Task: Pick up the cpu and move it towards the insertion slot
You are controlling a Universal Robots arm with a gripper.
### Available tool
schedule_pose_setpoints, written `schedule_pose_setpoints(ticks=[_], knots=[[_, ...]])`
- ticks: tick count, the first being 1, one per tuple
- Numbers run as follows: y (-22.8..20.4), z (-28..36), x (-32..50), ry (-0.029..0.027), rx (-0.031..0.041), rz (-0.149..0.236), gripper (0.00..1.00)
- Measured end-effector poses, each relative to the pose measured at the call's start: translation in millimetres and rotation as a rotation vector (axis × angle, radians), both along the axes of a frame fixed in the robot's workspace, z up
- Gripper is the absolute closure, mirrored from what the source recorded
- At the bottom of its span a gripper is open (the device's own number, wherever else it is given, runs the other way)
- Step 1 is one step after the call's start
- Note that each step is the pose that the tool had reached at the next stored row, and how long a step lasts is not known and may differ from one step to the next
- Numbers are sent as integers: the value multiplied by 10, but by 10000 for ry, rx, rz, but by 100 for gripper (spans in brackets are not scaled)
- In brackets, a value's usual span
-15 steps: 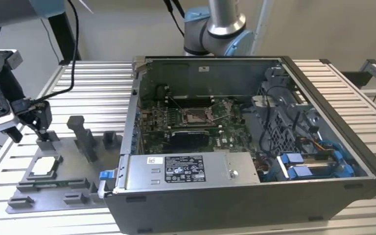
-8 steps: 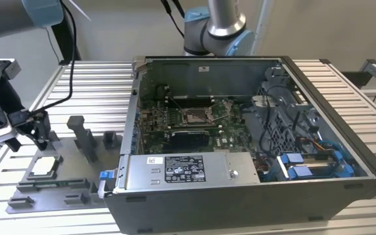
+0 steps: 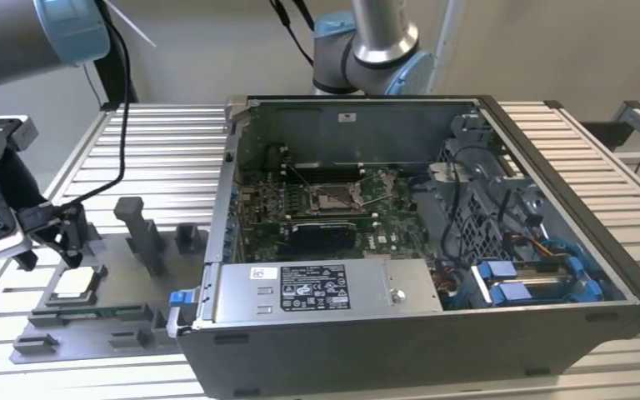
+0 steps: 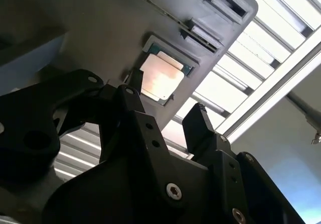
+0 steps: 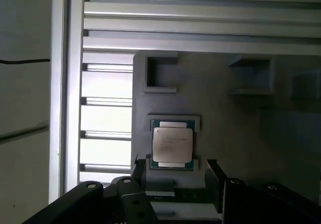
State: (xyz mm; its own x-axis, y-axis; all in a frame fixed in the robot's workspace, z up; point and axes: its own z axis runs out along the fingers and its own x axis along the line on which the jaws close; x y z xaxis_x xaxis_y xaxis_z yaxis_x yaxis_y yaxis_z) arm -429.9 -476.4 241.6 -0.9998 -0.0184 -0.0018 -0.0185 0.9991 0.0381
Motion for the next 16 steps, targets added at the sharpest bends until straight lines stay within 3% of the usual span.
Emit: schedule_pose_setpoints(ticks=[16], knots=[[9,-292,0,0,1,46,0]])
